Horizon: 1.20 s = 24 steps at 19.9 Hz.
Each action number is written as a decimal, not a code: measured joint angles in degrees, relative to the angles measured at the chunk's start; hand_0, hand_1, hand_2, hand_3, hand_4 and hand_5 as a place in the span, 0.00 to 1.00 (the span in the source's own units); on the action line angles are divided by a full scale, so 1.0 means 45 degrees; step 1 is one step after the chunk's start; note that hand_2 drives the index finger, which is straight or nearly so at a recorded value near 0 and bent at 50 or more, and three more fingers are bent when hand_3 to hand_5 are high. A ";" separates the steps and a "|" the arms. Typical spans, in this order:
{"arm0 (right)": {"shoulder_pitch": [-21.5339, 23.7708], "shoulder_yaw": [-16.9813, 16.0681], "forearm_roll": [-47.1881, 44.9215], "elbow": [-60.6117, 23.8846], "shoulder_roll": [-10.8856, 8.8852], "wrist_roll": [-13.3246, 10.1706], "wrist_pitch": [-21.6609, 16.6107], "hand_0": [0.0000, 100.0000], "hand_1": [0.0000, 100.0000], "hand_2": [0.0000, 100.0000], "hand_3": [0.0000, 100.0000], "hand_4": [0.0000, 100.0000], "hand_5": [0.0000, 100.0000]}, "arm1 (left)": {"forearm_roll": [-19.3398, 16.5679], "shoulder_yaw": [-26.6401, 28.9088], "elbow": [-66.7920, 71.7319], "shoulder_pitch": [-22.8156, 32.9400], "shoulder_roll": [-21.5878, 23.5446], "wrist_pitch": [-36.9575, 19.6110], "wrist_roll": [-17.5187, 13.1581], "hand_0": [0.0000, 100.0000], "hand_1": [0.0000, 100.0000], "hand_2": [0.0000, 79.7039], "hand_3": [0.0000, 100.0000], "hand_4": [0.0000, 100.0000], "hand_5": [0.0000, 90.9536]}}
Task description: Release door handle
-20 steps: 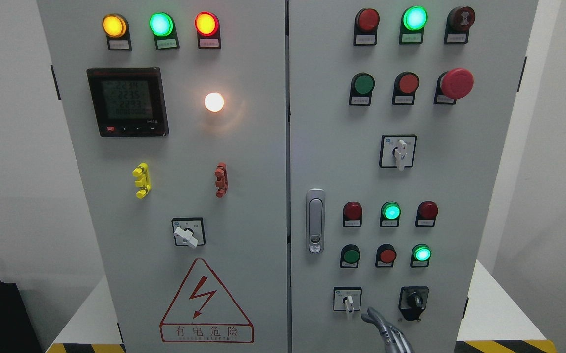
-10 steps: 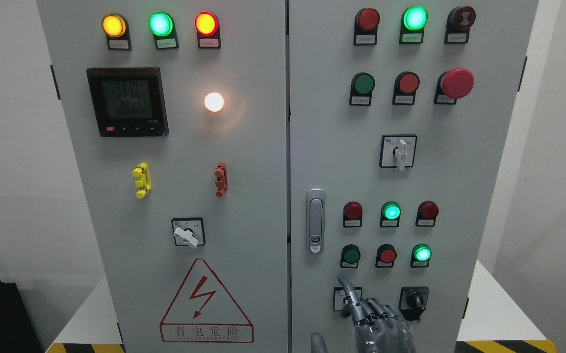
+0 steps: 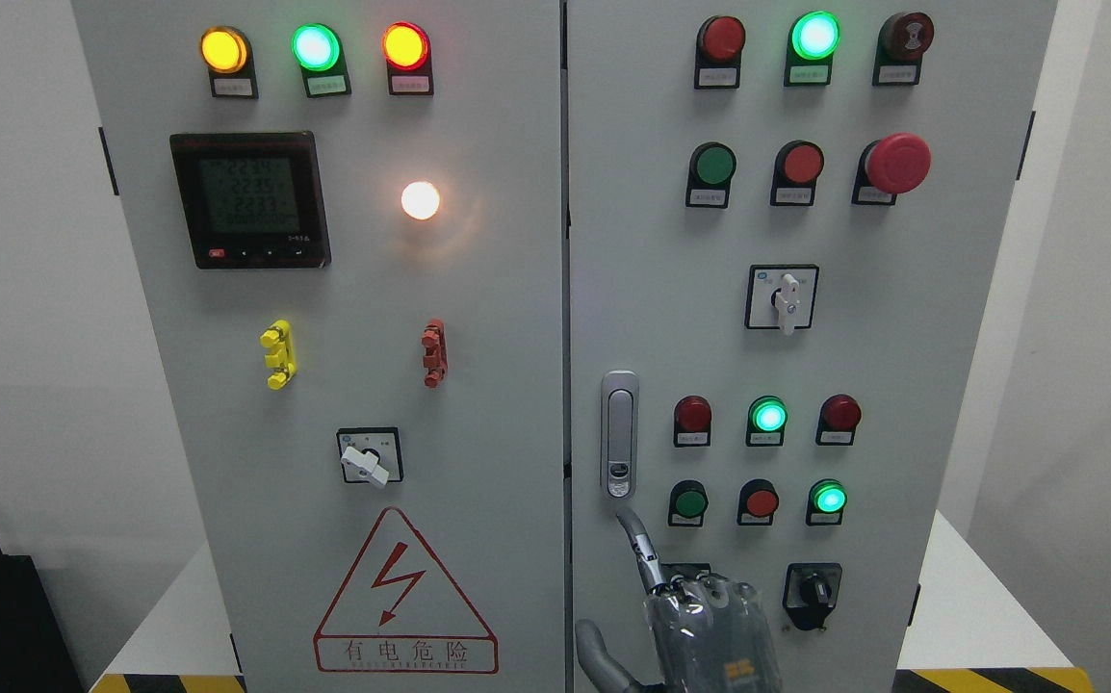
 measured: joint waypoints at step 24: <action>-0.0838 0.0054 0.0034 0.1246 0.0110 0.0262 0.0913 0.37 0.33 0.00 1.00 1.00 1.00 | 0.0000 0.0000 0.0000 0.0000 0.0003 0.0000 0.0000 0.12 0.39 0.00 0.00 0.00 0.00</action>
